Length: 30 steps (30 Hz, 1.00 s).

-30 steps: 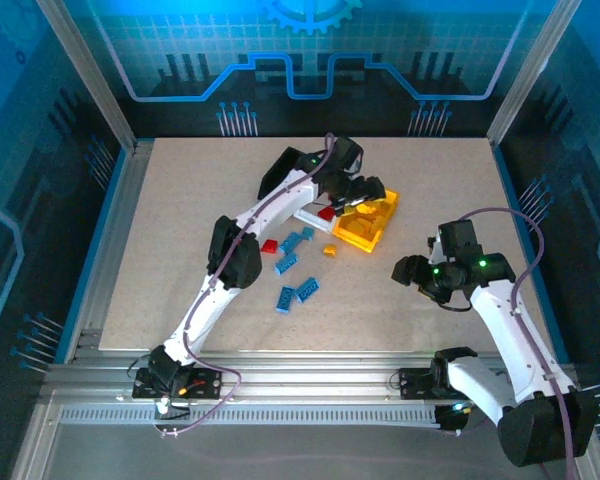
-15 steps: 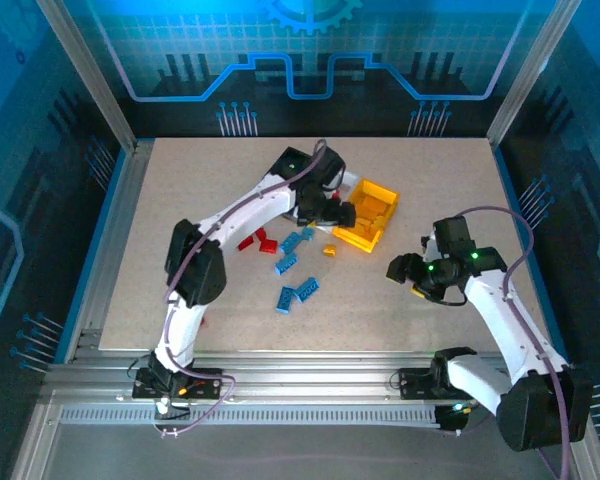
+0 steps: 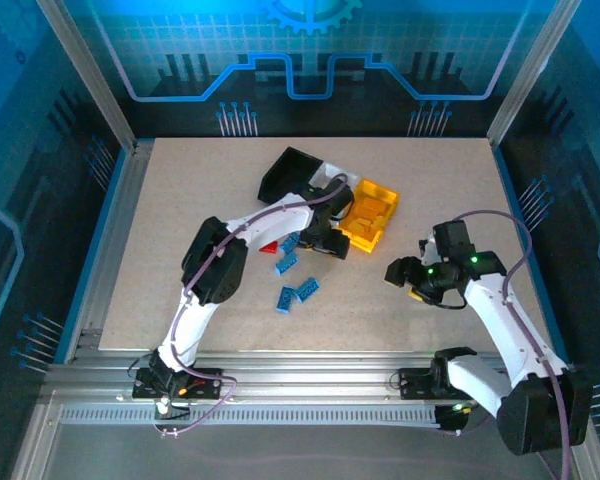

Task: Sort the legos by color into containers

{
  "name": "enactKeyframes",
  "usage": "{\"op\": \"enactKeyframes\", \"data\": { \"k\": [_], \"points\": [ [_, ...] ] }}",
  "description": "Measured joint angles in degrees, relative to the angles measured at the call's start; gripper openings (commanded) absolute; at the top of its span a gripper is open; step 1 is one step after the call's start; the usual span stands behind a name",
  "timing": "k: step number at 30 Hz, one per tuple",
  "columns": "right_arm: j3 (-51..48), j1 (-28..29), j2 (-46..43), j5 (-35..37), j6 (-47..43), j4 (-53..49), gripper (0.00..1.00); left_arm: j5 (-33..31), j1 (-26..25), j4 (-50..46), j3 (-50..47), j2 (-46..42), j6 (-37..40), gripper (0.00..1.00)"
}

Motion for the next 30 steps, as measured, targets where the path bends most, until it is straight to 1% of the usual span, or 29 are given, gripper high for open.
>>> {"op": "enactKeyframes", "data": {
  "k": [7,14,17,26,29,30],
  "points": [
    [-0.8,0.0,-1.6,0.0,0.0,-0.8,0.68,-0.5,-0.1,-0.1,5.9,4.5,0.2,0.73],
    [-0.8,0.0,-1.6,0.0,0.0,-1.3,0.68,-1.0,-0.1,-0.8,7.4,6.5,0.2,0.71],
    [-0.8,0.0,-1.6,0.0,0.0,-1.3,0.68,-1.4,-0.1,-1.6,7.4,6.7,0.2,0.67],
    [-2.0,-0.2,-2.3,0.0,-0.5,-1.3,0.68,-2.4,-0.1,-1.7,7.1,6.7,0.2,0.60],
    [-2.0,-0.4,-2.3,-0.2,-0.7,-1.2,0.68,-2.4,-0.1,-1.7,7.1,6.7,-0.1,0.54],
    [-2.1,-0.4,-2.3,-0.2,-0.7,-1.2,0.68,-2.4,-0.1,-1.7,7.1,6.7,-0.1,0.53]
  ]
}}
